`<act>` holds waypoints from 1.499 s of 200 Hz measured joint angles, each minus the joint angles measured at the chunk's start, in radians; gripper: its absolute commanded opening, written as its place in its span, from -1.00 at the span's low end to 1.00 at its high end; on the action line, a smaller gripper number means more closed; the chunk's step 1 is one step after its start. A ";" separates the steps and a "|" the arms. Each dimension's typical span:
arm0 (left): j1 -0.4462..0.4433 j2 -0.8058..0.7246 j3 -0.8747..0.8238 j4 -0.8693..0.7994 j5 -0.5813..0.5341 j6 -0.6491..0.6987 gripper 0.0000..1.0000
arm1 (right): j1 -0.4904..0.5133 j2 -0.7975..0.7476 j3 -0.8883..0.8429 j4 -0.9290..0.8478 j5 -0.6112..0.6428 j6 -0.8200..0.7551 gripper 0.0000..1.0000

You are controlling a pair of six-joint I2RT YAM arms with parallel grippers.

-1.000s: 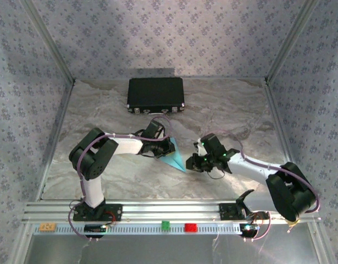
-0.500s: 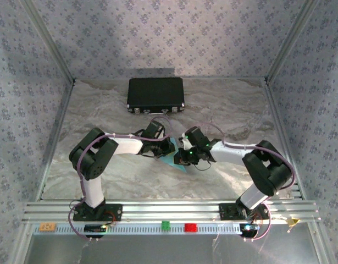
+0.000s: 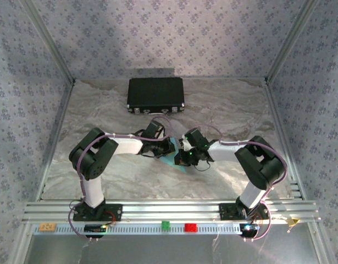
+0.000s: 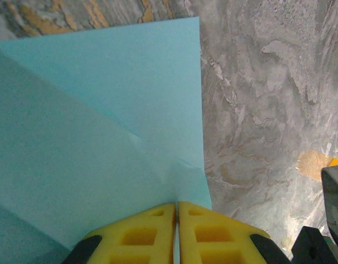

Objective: Fold a paper plane with a square sheet of paper (pick it up from the middle)
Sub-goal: Fourth fold the wing at the center of the table.

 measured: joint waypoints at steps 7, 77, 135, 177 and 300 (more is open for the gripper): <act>0.000 0.000 0.000 0.000 0.000 0.000 -0.79 | -0.004 0.000 -0.014 0.025 -0.010 0.002 -0.98; 0.000 0.000 0.000 0.000 0.002 0.000 -0.79 | -0.024 -0.027 -0.097 0.153 -0.043 0.017 -0.95; 0.000 0.000 -0.004 0.006 0.007 0.000 -0.79 | -0.040 -0.083 -0.161 0.160 -0.044 0.019 -0.93; 0.000 0.000 -0.004 0.006 0.008 0.000 -0.80 | -0.045 -0.134 -0.208 0.151 -0.039 0.018 -0.94; 0.000 0.006 -0.007 0.017 0.026 0.000 -0.80 | -0.070 -0.317 -0.380 0.164 -0.031 0.046 -0.93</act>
